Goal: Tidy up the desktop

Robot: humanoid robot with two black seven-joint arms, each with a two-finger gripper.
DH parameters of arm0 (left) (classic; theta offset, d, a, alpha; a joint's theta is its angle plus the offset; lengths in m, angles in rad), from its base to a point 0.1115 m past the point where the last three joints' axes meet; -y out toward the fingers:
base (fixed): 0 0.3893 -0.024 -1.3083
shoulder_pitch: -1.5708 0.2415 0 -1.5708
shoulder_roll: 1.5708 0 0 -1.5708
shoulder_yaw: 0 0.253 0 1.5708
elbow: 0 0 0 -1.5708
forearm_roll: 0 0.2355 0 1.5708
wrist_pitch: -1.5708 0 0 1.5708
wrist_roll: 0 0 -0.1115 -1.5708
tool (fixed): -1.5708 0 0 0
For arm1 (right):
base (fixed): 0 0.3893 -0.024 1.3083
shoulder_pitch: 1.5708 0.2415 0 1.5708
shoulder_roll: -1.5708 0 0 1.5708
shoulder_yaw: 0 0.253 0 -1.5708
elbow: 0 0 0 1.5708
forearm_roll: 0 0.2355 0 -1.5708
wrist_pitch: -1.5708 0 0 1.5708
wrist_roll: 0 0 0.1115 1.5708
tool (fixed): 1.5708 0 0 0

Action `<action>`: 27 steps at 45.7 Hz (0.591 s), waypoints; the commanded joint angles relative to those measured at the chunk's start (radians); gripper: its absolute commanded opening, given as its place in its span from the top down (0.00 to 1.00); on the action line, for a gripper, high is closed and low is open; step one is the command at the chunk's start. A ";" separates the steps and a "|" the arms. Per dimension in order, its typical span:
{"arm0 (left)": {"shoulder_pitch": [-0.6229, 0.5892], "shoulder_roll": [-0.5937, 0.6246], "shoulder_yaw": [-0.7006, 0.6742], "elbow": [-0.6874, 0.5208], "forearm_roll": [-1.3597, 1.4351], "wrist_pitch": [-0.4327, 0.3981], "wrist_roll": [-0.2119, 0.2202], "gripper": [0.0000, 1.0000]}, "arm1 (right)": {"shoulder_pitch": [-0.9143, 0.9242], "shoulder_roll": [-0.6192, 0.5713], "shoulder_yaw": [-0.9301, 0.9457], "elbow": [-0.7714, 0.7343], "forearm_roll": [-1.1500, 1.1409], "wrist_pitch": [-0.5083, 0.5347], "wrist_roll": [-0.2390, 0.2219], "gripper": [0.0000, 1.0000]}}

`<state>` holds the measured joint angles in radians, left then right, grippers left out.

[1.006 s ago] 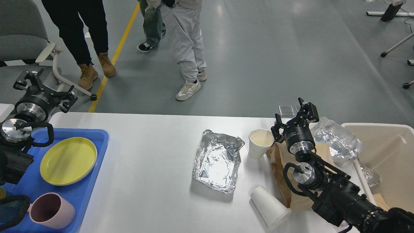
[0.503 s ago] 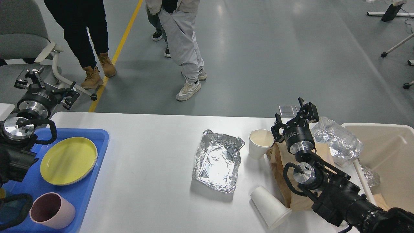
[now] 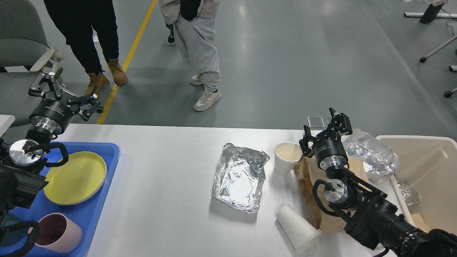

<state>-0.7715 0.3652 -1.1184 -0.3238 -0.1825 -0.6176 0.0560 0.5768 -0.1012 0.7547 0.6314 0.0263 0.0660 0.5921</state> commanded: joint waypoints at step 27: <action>0.070 -0.226 -0.003 0.000 -0.008 -0.010 0.001 0.04 | 0.000 0.000 0.000 -0.001 0.000 0.000 0.000 0.00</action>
<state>-0.7343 0.1720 -1.1280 -0.3236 -0.1904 -0.6280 0.0581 0.5768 -0.1012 0.7547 0.6307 0.0263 0.0660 0.5921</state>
